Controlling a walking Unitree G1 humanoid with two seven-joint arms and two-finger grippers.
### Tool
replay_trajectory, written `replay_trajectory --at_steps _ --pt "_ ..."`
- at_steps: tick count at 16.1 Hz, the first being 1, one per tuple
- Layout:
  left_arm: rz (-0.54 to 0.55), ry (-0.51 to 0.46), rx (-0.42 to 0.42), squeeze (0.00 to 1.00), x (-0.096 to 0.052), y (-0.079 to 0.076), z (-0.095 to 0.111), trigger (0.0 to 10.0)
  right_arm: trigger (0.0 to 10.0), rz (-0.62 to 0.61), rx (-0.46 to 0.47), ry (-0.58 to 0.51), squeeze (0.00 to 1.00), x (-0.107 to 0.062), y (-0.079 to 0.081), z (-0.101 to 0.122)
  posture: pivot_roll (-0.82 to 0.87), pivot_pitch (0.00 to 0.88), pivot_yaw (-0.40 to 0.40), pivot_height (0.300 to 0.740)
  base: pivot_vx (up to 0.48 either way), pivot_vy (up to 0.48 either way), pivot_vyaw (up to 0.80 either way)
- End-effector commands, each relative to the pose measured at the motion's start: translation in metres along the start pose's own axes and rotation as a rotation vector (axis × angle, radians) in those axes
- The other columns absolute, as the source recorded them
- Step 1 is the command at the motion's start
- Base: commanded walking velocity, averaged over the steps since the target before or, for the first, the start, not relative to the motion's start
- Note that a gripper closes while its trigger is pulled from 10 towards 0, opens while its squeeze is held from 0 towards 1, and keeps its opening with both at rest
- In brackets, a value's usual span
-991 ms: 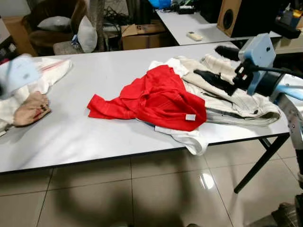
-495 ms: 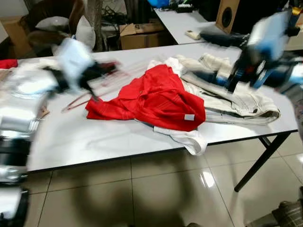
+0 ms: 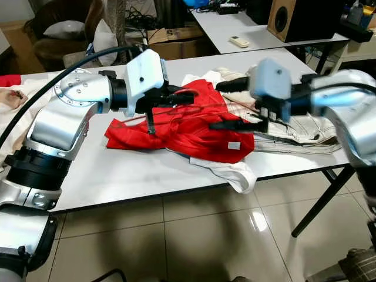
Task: Hang hanger
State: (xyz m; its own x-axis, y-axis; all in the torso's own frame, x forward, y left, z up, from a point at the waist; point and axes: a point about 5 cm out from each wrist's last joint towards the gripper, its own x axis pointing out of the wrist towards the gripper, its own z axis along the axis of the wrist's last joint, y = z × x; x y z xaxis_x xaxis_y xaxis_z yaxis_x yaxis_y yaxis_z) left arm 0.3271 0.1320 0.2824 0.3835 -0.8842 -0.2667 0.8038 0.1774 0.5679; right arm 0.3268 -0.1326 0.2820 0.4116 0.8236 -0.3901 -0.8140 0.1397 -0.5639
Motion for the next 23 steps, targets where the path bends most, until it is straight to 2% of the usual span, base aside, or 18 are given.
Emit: replay_trajectory --at_steps 1,5,7,8,11,23 --pt "-0.008 0.01 0.05 0.0 -0.002 0.004 0.01 10.0 10.0 -0.016 -0.035 0.021 0.0 0.002 -0.005 0.003 -0.07 0.0 0.08 0.74 0.0 0.0 0.0" --pt "-0.032 -0.014 0.087 0.0 -0.002 0.001 0.024 10.0 10.0 0.029 -0.055 0.004 0.0 0.018 -0.008 0.006 -0.07 0.0 0.059 0.74 0.0 0.0 0.0" --pt "-0.03 -0.026 0.086 0.0 -0.001 0.001 0.026 10.0 8.8 0.046 -0.056 -0.001 0.0 0.022 -0.007 0.005 -0.07 0.0 0.056 0.74 0.0 0.0 0.0" --pt "-0.032 -0.035 0.087 0.0 -0.001 0.0 0.028 10.0 7.5 0.045 -0.051 -0.001 0.0 0.025 -0.007 0.003 -0.07 0.0 0.054 0.74 0.0 0.0 0.0" --pt "-0.046 -0.055 0.089 0.0 -0.001 -0.003 0.033 10.0 0.0 0.031 -0.03 -0.004 0.0 0.03 -0.009 0.0 -0.07 0.0 0.053 0.74 0.0 0.0 0.0" --pt "-0.042 -0.065 0.091 0.0 -0.005 -0.002 0.034 10.0 0.0 0.067 0.012 -0.031 0.0 0.038 -0.008 -0.004 -0.07 0.0 0.048 0.74 0.0 0.0 0.0"
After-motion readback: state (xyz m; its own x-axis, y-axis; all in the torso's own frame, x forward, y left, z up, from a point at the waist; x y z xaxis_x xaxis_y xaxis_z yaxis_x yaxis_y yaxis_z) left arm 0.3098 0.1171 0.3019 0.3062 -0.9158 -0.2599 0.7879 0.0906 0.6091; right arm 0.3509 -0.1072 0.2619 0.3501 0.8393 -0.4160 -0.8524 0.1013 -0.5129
